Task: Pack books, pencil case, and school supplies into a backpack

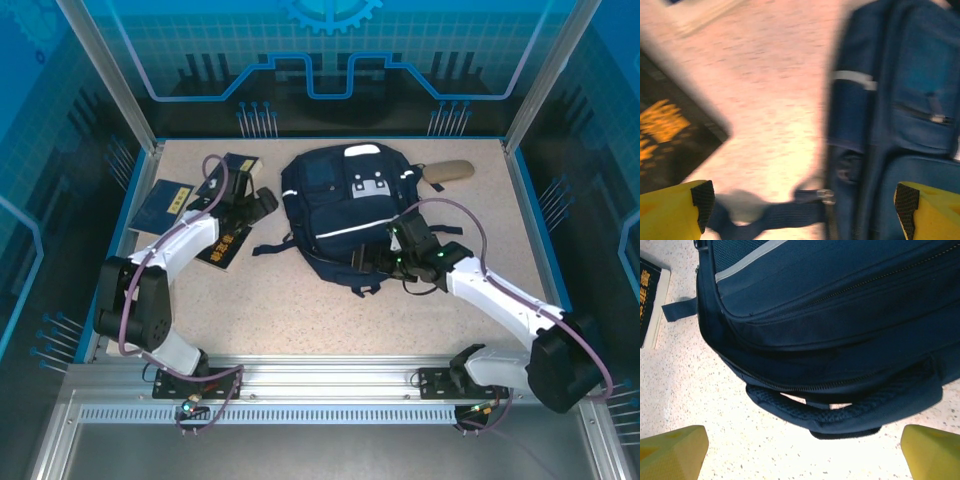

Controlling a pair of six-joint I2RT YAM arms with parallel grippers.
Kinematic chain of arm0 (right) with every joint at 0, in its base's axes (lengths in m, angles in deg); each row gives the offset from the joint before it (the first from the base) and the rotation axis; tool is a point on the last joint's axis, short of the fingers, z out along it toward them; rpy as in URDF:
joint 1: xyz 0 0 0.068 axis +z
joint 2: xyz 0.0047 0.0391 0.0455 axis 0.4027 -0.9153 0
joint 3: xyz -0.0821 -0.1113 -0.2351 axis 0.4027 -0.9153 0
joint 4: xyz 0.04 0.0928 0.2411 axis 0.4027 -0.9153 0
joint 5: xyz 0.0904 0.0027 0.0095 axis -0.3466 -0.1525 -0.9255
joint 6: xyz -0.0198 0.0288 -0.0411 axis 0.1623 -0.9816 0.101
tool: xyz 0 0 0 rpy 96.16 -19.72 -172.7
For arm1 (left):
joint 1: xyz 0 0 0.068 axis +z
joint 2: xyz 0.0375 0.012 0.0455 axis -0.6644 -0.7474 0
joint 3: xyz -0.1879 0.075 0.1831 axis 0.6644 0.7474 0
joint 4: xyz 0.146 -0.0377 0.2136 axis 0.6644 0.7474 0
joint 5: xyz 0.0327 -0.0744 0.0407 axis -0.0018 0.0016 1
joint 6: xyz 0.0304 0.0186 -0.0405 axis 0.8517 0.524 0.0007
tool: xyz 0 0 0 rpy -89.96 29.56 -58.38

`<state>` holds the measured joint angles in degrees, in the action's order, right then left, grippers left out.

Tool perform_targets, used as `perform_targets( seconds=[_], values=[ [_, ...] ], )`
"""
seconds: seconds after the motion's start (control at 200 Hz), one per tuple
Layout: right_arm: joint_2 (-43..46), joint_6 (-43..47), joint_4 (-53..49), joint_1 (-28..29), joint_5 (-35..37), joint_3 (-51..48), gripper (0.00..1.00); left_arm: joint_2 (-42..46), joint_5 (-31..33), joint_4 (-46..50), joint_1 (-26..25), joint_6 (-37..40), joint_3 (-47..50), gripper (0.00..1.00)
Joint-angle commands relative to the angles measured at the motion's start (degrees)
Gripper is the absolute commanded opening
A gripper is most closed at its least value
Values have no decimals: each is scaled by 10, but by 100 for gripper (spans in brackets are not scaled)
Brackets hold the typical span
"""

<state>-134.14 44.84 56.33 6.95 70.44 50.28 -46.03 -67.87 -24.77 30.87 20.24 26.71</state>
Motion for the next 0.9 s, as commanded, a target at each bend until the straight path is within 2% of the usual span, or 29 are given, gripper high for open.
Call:
perform_targets(
  seconds=[0.0, 0.205, 0.415, 0.57, 0.68, 0.795, 0.895],
  values=[
    [-30, -20, 13, 0, -21, 28, 100, 5, 10, 31, 38, 29, 29, 95],
    [-74, -16, 14, 8, -25, 69, 100, -33, -5, -1, 92, 52, 56, 95],
    [-108, -11, -10, 41, -20, 103, 99, -58, -18, -37, 95, 37, 97, 95],
    [-119, -20, -21, 75, 7, 118, 100, -34, -45, -54, 94, 29, 138, 95],
    [-123, -32, -28, 93, 21, 125, 100, -4, -106, -57, 93, 8, 171, 96],
    [-127, -41, -39, 105, 35, 136, 99, 43, -147, -46, 82, -21, 201, 97],
    [-130, -45, -49, 118, 48, 147, 99, 77, -158, -24, 59, -45, 221, 97]
  ],
)
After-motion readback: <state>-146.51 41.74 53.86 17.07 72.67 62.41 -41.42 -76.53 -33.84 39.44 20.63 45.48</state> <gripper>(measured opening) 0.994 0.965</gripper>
